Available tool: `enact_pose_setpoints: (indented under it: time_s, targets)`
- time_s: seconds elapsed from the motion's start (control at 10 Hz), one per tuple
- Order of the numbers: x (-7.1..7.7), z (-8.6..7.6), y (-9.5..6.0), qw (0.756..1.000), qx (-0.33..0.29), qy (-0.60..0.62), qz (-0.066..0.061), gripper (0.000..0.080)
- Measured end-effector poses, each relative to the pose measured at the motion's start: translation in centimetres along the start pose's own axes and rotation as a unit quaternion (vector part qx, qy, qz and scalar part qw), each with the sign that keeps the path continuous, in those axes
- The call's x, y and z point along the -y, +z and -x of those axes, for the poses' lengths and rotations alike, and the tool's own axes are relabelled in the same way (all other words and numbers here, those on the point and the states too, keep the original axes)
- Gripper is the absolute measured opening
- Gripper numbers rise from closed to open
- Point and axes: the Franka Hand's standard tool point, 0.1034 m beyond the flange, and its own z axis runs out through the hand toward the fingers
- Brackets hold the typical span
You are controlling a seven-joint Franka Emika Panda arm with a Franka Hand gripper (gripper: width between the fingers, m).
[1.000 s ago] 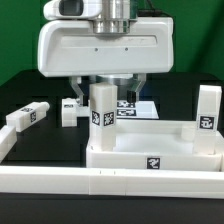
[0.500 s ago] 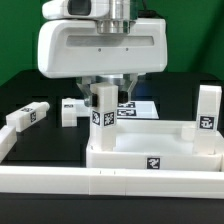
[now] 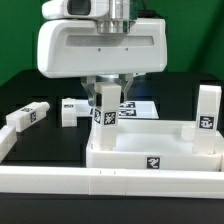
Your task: Assemble desk
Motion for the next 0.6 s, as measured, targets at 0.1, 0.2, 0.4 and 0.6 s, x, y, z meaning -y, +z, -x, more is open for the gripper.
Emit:
enact_pose_setpoints:
  time_s: [0.1, 0.2, 0.4, 0.6]
  targets:
    - [-0.16, 0.21, 0.01, 1.0, 0.002, 0.022, -0.002, 0.0288]
    - [-0.21, 0.21, 0.02, 0.997, 0.001, 0.08, -0.001, 0.0288]
    - [-0.22, 0.16, 0.06, 0.981, -0.002, 0.196, 0.001, 0.0288]
    - [-0.35, 0.19, 0.07, 0.966, -0.003, 0.259, 0.002, 0.0289]
